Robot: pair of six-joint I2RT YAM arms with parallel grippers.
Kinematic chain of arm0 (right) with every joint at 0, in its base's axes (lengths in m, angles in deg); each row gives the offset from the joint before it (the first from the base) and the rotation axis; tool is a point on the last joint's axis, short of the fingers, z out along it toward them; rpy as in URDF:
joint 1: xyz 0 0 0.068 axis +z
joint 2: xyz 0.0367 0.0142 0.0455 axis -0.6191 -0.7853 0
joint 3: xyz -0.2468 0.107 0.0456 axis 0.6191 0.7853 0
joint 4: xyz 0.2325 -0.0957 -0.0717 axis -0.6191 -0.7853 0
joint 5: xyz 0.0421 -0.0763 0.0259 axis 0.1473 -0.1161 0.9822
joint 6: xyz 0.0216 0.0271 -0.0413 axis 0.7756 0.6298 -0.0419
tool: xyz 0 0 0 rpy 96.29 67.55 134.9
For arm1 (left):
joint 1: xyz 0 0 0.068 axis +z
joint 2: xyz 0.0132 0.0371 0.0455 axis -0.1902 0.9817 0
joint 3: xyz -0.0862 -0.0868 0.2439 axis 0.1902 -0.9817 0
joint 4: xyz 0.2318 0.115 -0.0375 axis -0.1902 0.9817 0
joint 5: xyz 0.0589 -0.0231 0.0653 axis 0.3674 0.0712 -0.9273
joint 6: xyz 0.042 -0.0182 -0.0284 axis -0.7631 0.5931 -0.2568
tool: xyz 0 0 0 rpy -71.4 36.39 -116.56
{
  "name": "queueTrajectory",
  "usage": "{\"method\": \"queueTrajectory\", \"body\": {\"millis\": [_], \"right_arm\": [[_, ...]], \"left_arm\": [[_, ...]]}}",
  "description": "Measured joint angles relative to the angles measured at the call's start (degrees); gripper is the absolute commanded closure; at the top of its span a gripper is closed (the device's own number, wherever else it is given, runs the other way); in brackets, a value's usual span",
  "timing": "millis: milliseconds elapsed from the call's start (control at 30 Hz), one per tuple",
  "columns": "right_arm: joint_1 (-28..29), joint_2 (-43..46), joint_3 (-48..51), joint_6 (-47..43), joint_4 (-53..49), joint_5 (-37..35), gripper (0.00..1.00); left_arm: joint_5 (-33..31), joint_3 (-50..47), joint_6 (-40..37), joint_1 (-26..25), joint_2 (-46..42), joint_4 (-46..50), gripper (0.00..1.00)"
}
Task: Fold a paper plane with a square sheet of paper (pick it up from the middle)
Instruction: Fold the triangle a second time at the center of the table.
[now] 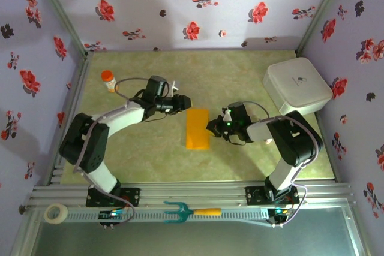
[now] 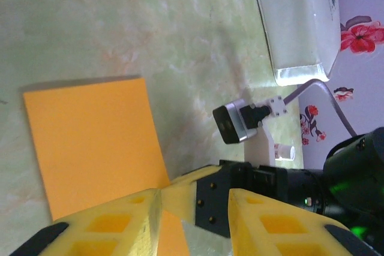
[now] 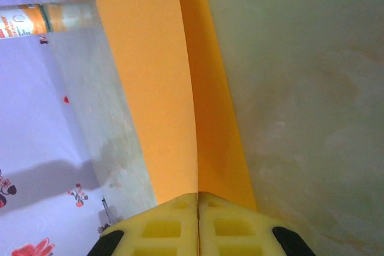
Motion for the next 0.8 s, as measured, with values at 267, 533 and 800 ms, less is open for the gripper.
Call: {"method": "queueTrajectory", "body": {"millis": [267, 533, 800], "right_arm": [[0.0, 0.0, -0.6, -0.5, -1.0, 0.1, 0.77], [0.0, -0.4, -3.6, -2.4, -3.6, 0.5, 0.86], [0.0, -0.4, -4.0, -2.9, -5.7, 0.5, 0.90]], "left_arm": [[-6.7, -7.7, -3.5, -2.6, -8.2, 0.3, 0.62], [-15.9, -18.5, -12.0, -13.7, -15.1, -8.2, 0.61], [-28.4, -22.7, -27.4, -26.8, -14.8, -14.4, 0.50]]}}
